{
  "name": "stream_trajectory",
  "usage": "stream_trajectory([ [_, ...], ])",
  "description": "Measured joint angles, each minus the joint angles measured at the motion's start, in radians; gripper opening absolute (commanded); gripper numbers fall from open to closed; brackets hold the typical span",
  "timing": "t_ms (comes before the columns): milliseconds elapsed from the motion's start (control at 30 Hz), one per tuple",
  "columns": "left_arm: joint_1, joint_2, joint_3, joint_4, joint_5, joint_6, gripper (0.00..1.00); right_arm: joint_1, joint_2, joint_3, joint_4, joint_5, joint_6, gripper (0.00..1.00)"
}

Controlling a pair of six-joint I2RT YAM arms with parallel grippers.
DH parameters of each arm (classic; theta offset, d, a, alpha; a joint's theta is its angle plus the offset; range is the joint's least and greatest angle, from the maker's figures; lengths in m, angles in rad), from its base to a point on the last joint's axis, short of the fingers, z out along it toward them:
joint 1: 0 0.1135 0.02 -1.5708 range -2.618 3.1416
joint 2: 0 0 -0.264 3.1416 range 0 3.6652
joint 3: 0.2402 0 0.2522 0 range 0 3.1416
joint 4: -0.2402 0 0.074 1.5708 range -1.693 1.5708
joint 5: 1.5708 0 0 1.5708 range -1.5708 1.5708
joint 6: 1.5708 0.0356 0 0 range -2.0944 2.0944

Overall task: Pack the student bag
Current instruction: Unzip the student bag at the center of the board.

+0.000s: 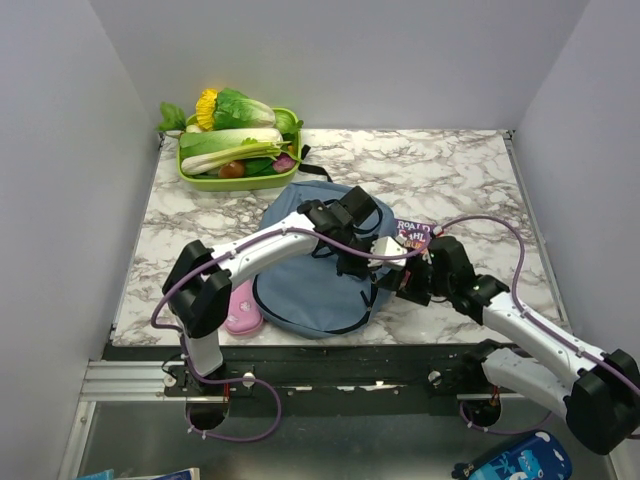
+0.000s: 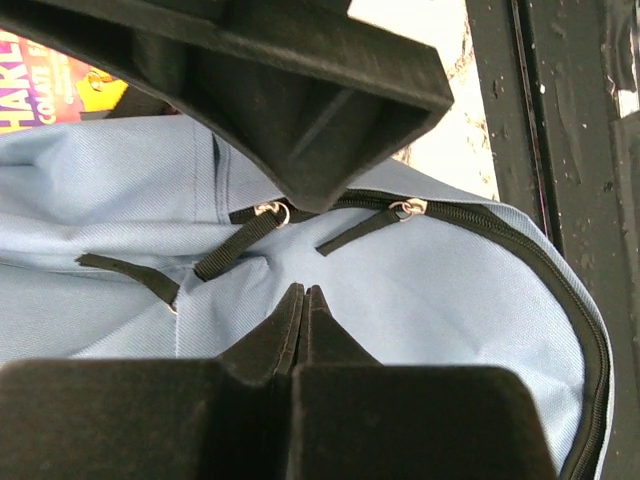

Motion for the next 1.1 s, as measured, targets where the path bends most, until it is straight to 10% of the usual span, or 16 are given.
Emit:
stream_trajectory([
  [233, -0.014, -0.010, -0.081, -0.015, 0.003, 0.053, 0.36, 0.000, -0.044, 0.012, -0.083, 0.090, -0.020, 0.77],
  [733, -0.050, 0.091, -0.070, -0.063, 0.006, 0.257, 0.46, 0.000, -0.103, 0.061, -0.195, 0.238, -0.024, 0.77],
  [767, -0.050, 0.097, -0.065, -0.063, 0.007, 0.264, 0.65, 0.000, -0.103, 0.061, -0.196, 0.238, -0.024, 0.77],
  [1100, -0.050, 0.108, -0.035, -0.067, 0.013, 0.303, 0.65, 0.000, -0.103, 0.039, -0.192, 0.237, -0.023, 0.77],
])
